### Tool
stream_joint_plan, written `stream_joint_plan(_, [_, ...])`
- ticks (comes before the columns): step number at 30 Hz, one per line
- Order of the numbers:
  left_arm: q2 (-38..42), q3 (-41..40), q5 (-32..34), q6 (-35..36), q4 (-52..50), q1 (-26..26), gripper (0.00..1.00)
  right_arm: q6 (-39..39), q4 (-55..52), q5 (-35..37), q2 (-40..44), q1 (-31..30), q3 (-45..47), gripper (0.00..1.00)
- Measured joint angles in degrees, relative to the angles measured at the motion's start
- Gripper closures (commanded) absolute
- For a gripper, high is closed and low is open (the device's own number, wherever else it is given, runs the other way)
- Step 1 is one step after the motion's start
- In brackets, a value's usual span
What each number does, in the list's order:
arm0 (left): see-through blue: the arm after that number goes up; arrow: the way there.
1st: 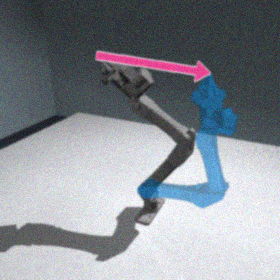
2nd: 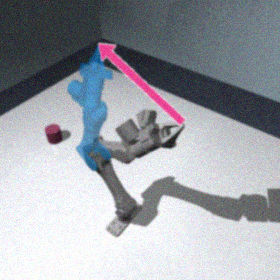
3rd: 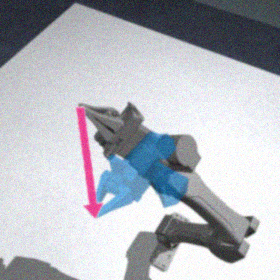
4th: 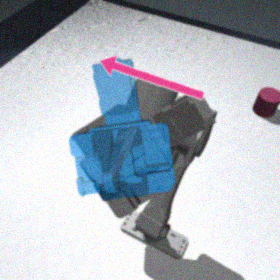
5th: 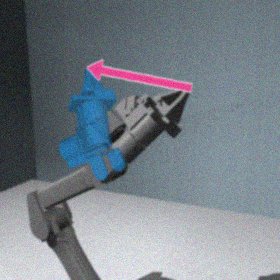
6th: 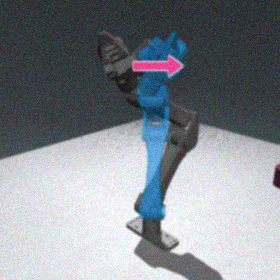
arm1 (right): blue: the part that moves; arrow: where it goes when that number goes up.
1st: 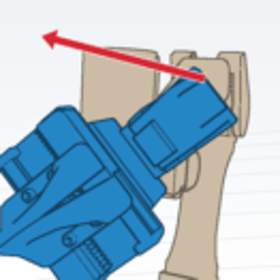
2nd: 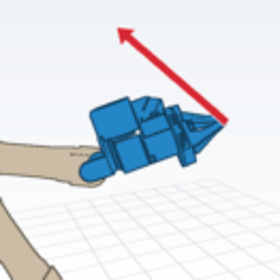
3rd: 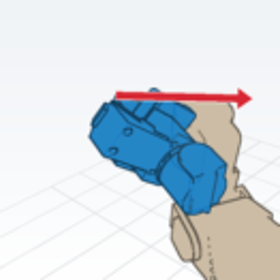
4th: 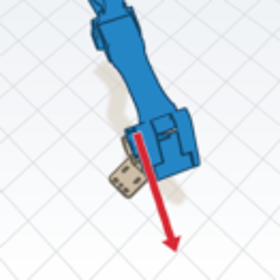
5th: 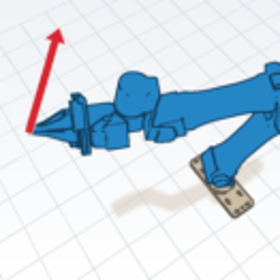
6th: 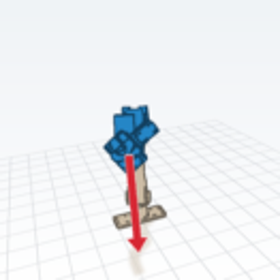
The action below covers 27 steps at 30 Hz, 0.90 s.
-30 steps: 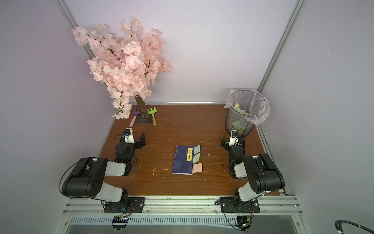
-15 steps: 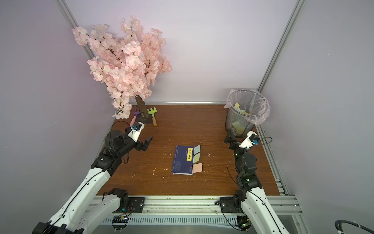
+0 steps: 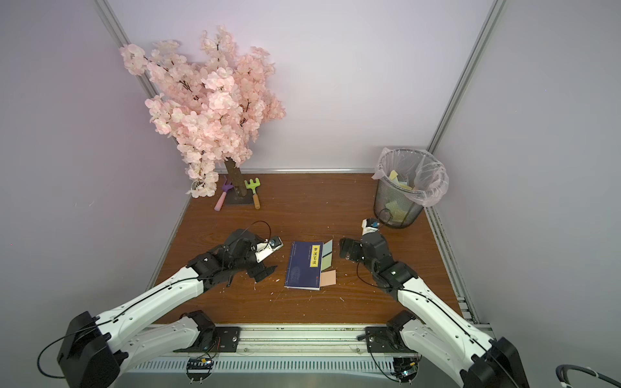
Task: Peel off the used sticky note
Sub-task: Open the book at the center of the board.
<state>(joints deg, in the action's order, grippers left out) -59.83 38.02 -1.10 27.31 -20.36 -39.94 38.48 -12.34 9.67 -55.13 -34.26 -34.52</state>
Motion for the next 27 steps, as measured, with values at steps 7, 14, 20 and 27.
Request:
stream_joint_plan(7, [-4.09,-0.24,3.06,1.68,3.06,-9.07,0.01,2.21,-0.46,-0.04,-3.19,-6.93,-0.96,0.0])
stream_joint_plan(14, [-11.02,-0.44,5.81,2.36,7.72,-13.97,0.01,4.28,0.61,0.26,-1.49,-6.84,-0.66,0.01])
stream_joint_plan(20, [-15.91,-1.09,7.96,3.34,10.95,-17.84,0.01,6.34,0.68,0.07,1.81,-4.94,-0.26,0.0])
stream_joint_plan(27, [-18.8,-1.09,10.97,4.96,12.5,-20.48,0.01,8.28,0.66,-0.94,5.66,-1.57,2.27,0.01])
